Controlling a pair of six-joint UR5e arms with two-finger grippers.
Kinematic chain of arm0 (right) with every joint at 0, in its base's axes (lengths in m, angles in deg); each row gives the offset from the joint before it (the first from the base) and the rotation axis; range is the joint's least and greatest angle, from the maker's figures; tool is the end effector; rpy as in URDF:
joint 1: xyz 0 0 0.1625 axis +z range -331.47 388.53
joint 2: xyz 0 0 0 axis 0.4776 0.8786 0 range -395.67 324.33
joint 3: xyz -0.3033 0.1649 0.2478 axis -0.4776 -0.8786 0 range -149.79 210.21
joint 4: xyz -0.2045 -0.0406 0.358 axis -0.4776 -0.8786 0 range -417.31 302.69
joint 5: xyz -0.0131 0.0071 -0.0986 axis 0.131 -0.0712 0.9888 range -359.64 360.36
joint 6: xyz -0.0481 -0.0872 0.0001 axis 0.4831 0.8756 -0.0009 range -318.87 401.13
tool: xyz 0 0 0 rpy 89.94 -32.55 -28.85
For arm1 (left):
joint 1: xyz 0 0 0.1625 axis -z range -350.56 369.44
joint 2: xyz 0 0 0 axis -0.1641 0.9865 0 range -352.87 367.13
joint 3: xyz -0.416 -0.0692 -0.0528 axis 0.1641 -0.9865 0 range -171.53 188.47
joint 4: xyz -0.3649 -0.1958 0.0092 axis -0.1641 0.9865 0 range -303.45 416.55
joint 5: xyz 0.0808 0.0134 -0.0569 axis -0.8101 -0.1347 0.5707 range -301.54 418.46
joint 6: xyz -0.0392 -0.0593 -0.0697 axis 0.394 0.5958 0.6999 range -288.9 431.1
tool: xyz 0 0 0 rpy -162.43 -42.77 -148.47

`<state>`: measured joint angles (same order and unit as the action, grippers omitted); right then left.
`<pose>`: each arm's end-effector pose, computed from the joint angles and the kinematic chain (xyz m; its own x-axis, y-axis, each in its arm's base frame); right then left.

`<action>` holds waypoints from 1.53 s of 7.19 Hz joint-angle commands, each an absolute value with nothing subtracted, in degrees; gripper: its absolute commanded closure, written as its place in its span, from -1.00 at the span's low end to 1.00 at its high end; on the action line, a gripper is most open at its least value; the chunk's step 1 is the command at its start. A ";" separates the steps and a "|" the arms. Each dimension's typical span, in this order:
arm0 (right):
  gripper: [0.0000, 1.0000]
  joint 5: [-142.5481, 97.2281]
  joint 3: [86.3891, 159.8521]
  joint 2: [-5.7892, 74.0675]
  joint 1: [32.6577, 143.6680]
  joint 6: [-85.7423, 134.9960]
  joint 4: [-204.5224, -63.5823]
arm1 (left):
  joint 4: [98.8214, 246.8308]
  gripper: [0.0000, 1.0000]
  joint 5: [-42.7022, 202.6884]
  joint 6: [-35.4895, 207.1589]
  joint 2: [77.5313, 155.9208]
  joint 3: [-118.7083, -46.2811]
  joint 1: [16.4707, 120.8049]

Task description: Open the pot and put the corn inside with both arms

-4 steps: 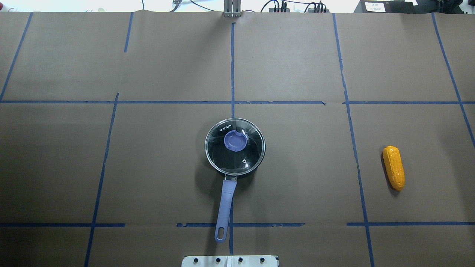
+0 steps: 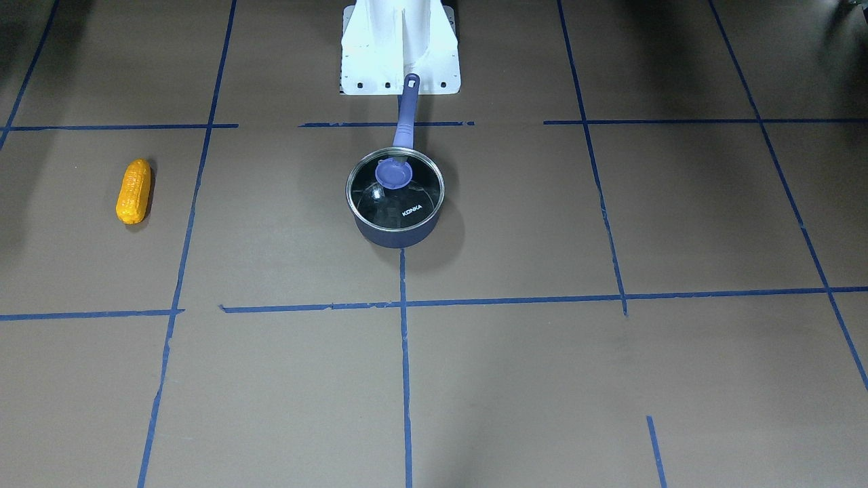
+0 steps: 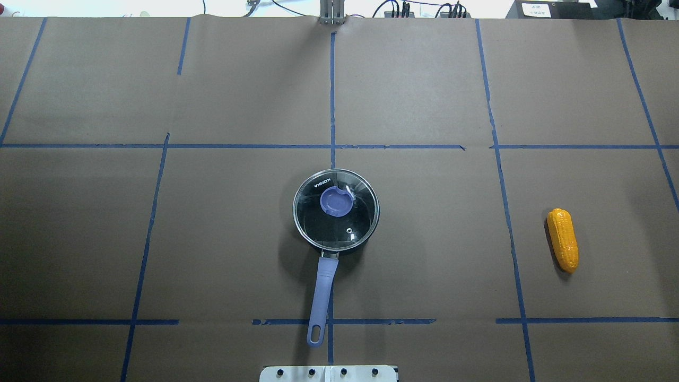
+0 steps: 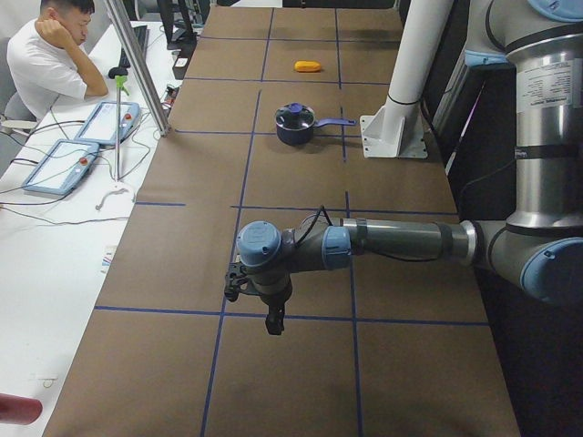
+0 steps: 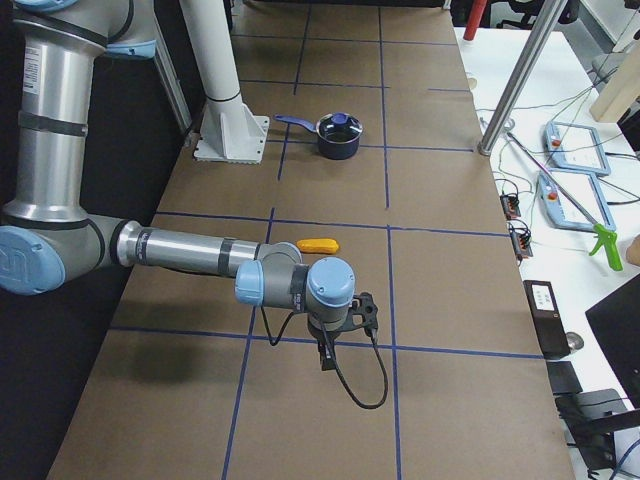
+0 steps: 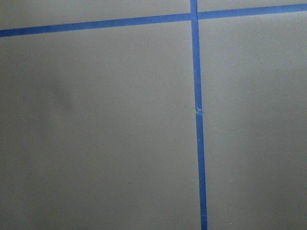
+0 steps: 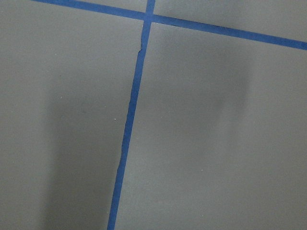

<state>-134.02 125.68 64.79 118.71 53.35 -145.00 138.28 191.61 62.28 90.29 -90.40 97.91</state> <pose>0.0650 -0.4097 0.6903 0.6991 -0.1773 0.6927 0.1481 0.9837 0.1022 -0.0536 -0.4342 0.6536 0.7186 0.0983 -0.6885 -0.1383 0.9904 -0.0030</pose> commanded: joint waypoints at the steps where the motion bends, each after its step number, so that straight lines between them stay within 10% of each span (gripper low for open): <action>1: -1.00 -135.25 126.10 64.44 118.71 53.34 -144.93 | 140.03 -1.00 191.35 62.75 92.02 -93.55 95.93; 6: -1.00 -135.52 126.19 64.09 118.62 53.34 -144.93 | 155.31 -1.00 197.69 96.53 97.92 -103.81 78.26; 11: -1.00 -135.43 126.01 64.09 118.36 53.43 -144.93 | 132.35 -1.00 168.16 144.26 135.76 -104.38 41.38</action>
<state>-135.43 126.05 64.08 118.38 53.40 -144.93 139.58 172.16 137.13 127.48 -104.73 46.78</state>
